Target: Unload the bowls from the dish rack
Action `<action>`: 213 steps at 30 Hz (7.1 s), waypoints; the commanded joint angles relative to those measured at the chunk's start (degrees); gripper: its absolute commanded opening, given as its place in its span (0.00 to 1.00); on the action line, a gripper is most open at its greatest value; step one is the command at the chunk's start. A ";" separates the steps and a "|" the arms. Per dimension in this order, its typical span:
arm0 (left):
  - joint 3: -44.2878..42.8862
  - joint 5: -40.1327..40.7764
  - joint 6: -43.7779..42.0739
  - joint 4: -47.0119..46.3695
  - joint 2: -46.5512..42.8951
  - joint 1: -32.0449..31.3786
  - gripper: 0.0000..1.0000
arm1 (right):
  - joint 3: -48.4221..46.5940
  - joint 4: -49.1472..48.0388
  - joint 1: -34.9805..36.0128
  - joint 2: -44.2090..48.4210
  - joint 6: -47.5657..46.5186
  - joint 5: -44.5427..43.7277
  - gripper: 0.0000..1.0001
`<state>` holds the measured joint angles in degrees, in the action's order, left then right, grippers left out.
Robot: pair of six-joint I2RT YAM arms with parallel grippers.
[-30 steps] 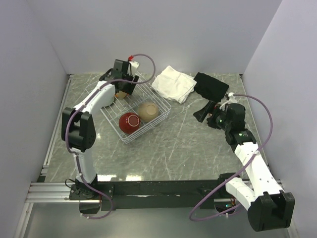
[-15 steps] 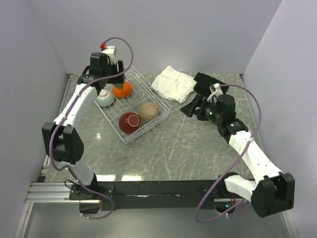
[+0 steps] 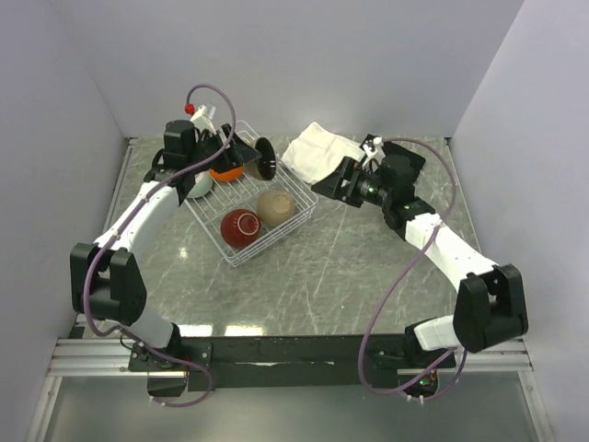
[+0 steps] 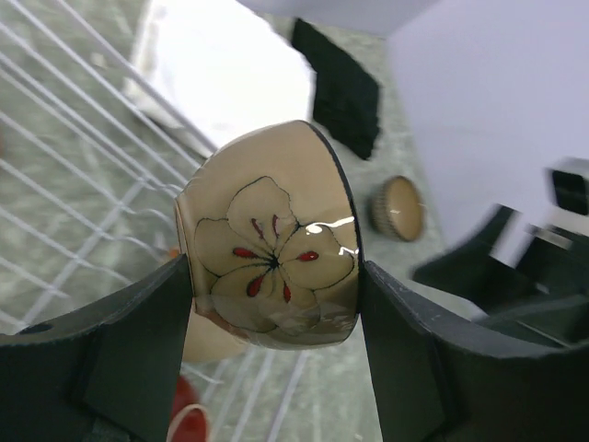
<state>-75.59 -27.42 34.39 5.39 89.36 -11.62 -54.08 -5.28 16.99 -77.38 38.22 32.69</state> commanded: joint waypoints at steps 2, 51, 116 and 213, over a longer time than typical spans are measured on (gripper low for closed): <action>4.74 -10.89 12.18 -17.32 -6.12 -0.86 0.01 | -5.23 -6.76 0.85 -3.73 3.97 3.52 1.00; 23.98 38.03 -17.42 2.70 -30.99 -12.47 0.99 | -14.29 34.71 -11.09 -0.58 -15.28 -13.68 0.00; 40.35 52.82 -25.25 -8.29 -46.47 -12.47 0.99 | -19.93 47.91 -32.90 -17.36 -15.54 -28.73 0.35; -4.39 -4.30 -30.70 38.73 12.41 2.21 0.99 | 1.00 17.93 -7.77 7.60 -14.66 -1.22 1.00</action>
<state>-78.06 -28.16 5.10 42.06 100.73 -9.56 -52.05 15.07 8.51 -69.19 24.14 30.02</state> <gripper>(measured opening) 0.995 0.996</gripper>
